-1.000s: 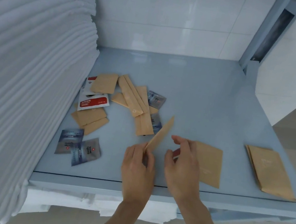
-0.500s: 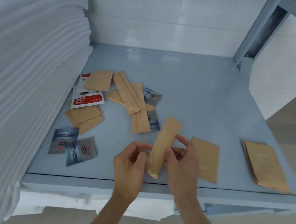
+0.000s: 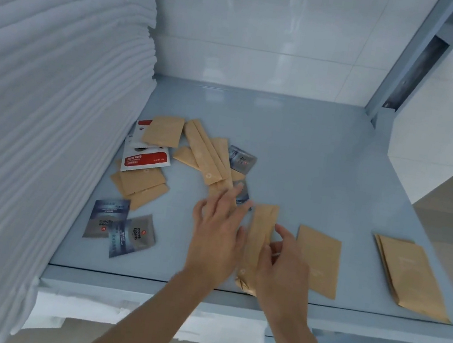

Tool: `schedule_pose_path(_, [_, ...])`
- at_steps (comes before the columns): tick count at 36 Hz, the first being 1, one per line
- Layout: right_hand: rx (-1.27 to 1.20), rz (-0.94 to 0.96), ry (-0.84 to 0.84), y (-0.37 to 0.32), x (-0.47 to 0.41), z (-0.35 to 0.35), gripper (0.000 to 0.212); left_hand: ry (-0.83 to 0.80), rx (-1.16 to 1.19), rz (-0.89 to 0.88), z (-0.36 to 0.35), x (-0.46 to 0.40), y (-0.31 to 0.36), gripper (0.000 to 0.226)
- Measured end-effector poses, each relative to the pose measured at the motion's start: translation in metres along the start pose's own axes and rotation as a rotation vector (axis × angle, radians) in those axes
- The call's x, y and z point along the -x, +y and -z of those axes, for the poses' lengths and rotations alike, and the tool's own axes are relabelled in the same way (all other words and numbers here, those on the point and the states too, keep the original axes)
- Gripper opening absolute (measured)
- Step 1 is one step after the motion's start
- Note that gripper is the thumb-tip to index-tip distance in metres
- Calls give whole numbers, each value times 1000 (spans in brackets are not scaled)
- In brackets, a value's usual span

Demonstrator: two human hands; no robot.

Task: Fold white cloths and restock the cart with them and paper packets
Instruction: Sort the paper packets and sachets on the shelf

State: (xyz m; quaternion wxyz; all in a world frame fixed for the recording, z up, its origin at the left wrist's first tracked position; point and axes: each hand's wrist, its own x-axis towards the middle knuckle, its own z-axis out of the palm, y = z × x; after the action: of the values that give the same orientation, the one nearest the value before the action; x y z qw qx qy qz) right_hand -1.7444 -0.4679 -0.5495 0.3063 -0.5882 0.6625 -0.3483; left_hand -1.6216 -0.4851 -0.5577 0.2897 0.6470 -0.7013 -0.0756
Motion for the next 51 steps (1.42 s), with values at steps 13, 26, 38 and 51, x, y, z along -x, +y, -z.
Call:
schedule_pose_path(13, [157, 102, -77, -12, -14, -16, 35, -181, -345, -19, 7, -34, -62, 46])
schedule_pose_path(26, [229, 203, -117, -17, -6, -26, 24, 105, 2, -55, 15, 15, -44, 27])
schedule_pose_path(38, [359, 243, -102, -36, -41, -26, 21, 131, 86, -35, 11, 27, -37, 23])
schedule_pose_path(51, [709, 398, -101, -60, -96, -74, 43, 165, 275, 134, 19, 22, -41, 31])
